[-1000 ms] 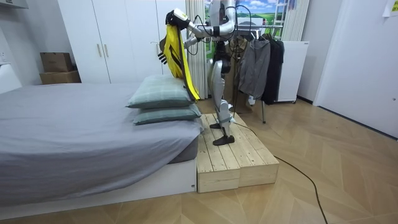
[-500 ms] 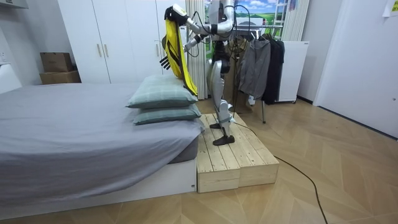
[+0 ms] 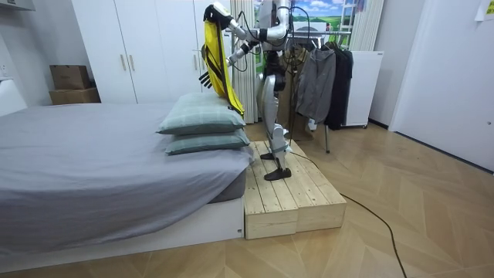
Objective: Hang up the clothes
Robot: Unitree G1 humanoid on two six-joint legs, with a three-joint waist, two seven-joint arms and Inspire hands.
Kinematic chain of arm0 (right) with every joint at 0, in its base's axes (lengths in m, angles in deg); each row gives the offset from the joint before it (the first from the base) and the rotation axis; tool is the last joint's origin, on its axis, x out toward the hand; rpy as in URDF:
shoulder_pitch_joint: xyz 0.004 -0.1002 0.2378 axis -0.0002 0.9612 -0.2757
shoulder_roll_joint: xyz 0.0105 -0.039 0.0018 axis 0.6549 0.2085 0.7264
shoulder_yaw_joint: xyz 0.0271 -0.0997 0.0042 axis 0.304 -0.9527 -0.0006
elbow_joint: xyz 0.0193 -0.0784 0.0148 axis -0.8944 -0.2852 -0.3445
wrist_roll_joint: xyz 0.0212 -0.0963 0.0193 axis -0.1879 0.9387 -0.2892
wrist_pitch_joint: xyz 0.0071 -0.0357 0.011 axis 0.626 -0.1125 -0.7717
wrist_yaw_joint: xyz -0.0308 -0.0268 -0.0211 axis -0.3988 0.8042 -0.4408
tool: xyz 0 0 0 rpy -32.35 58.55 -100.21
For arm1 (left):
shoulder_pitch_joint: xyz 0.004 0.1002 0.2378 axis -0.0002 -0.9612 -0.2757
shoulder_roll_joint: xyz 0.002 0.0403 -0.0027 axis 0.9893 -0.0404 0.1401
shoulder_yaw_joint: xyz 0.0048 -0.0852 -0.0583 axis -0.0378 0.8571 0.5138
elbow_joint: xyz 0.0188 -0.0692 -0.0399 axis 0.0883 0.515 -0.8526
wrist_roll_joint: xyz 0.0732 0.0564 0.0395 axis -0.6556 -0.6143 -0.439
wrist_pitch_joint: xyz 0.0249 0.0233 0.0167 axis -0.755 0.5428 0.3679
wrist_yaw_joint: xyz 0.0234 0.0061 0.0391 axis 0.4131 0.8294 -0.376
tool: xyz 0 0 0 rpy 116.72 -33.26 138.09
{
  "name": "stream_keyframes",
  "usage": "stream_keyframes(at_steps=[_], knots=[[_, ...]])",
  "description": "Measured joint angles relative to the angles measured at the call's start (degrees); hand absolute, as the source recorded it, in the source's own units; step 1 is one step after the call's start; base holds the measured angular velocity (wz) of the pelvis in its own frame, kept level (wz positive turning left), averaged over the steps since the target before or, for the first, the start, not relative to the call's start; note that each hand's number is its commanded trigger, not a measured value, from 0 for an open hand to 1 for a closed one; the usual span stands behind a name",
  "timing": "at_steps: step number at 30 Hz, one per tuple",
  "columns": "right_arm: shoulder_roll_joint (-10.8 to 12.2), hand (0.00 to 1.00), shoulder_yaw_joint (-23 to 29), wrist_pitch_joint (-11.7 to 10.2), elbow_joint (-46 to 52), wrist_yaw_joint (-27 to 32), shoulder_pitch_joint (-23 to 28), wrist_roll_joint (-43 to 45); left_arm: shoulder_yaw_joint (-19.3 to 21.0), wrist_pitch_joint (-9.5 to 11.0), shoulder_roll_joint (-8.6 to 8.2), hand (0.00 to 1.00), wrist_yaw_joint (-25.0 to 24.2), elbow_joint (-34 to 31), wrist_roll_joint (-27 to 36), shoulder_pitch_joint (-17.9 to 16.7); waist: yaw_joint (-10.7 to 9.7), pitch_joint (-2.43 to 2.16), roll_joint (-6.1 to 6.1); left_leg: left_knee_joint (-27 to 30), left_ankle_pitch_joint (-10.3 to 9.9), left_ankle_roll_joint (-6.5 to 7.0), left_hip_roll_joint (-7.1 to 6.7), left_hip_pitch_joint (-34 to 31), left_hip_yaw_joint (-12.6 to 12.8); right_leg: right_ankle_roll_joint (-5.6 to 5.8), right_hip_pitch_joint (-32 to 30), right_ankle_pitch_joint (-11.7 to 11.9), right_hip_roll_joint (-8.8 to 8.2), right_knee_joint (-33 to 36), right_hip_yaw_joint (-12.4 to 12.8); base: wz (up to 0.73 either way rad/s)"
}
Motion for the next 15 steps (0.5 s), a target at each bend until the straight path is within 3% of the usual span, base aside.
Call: stream_keyframes(at_steps=[8, 12, 15], knots=[[0.0, 0.0, 0.0, 0.0, 0.0, 0.4, 0.0, -0.6, -0.8, -0.6, -0.29, 1.0, -0.1, -0.4, 0.0, 0.0, 0.0, -0.04, -0.07, -0.2, 0.0, 0.02, -0.03, 0.1, -0.1, 0.0, 0.0, 0.0, 0.01, 0.0, 0.1, 0.0], [-0.1, 0.0, -0.4, 0.0, 0.0, 1.9, -0.2, -3.2, -3.1, -0.6, -0.2, 1.0, -0.2, -1.2, 0.1, 0.0, 0.0, -0.05, -0.08, -0.3, 0.0, 0.02, -0.04, 0.1, -0.1, 0.0, -0.1, 0.0, 0.01, 0.0, 0.3, 0.0], [-0.2, 0.0, -1.4, 0.0, 0.0, 2.0, -0.5, -5.4, -4.3, -0.5, -0.27, 1.0, -0.5, -1.7, 0.1, 0.0, 0.0, -0.09, -0.09, -0.3, 0.0, 0.02, -0.06, 0.1, -0.1, 0.0, -0.2, 0.0, 0.03, 0.0, 1.6, -0.04]])
